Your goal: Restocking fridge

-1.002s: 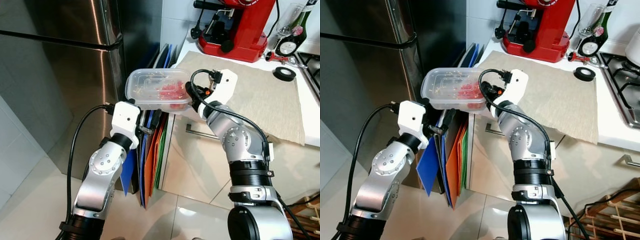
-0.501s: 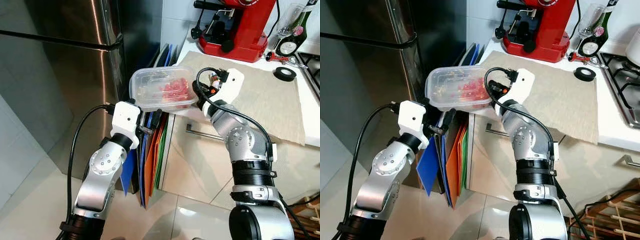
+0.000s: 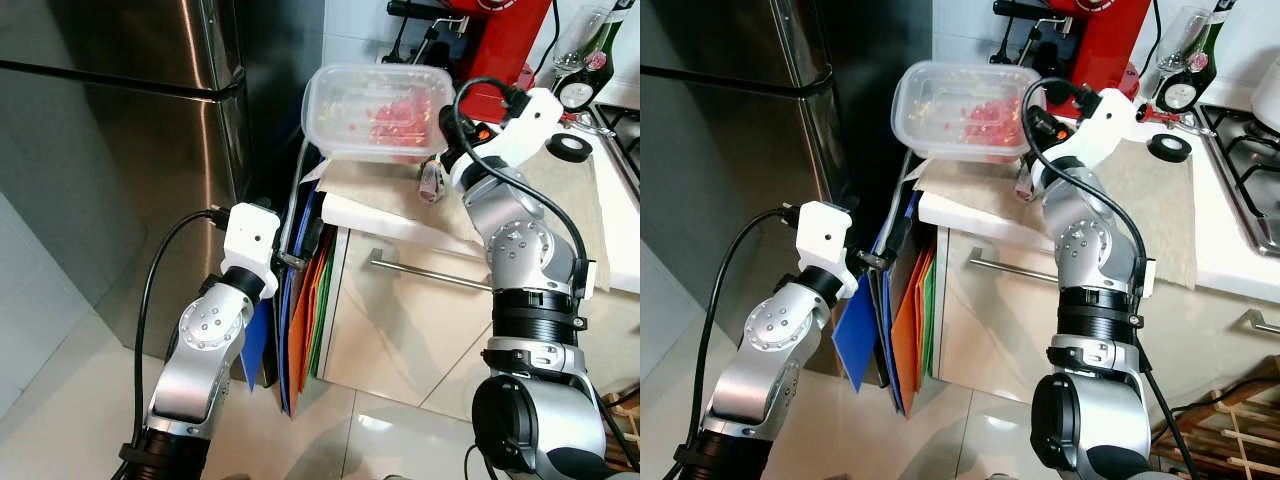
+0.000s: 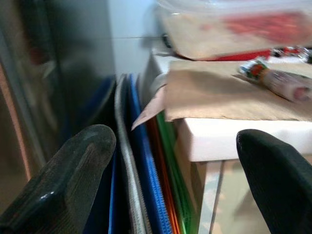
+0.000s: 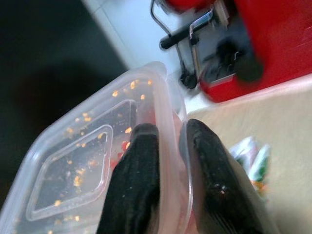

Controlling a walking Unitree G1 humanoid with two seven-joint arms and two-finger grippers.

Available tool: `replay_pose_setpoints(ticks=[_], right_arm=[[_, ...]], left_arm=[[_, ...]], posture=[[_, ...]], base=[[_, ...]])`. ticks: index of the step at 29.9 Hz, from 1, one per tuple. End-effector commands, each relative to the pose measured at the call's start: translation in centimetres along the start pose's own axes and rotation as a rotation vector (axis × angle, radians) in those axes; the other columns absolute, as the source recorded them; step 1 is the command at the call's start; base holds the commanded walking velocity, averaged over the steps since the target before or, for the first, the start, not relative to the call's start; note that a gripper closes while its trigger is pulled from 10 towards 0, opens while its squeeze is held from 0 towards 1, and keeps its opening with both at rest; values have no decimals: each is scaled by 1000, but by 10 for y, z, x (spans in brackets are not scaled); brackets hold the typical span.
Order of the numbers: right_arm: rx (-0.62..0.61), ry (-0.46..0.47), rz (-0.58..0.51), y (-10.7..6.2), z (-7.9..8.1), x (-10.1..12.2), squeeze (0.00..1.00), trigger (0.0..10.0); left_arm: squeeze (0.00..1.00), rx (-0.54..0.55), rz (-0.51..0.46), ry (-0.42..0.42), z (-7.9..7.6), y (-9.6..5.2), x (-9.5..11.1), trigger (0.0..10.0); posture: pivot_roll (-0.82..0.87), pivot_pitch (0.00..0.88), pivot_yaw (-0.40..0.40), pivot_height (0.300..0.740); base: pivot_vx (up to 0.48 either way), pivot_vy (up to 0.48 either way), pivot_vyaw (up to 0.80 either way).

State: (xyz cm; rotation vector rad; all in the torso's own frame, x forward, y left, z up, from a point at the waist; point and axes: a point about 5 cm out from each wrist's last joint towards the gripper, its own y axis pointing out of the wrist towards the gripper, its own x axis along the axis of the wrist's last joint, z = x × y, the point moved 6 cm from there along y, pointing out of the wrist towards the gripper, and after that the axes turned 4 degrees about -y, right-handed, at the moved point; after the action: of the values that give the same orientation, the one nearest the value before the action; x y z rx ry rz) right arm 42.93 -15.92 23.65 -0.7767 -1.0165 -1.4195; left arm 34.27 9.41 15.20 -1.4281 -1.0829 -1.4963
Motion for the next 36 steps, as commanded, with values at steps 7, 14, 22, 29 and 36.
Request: replay_pose_setpoints(ticks=[7,14,22,29,36], right_arm=[[2,-217,-279,-24,4,54,0,0],[-25,-189,-263,-26,-2,46,0,0],[-10,-233,-200,-31,-2,18,0,0],[8,-338,-195,-37,3,9,0,0],[19,-384,-199,-39,4,7,0,0]], left_arm=[[0,65,-27,23,13,1,8,10000],[0,76,-40,2,11,7,12,10000],[0,86,-36,-21,11,10,12,10000],[0,79,-36,-32,10,10,11,10000],[0,69,-47,-44,7,11,13,10000]], posture=[[-5,0,-20,740],[-14,0,-16,740],[-8,0,-21,740],[-12,0,-20,740],[-16,0,-23,740]], base=[[0,0,0],[0,0,0],[-167,0,0],[-360,0,0],[-340,0,0]])
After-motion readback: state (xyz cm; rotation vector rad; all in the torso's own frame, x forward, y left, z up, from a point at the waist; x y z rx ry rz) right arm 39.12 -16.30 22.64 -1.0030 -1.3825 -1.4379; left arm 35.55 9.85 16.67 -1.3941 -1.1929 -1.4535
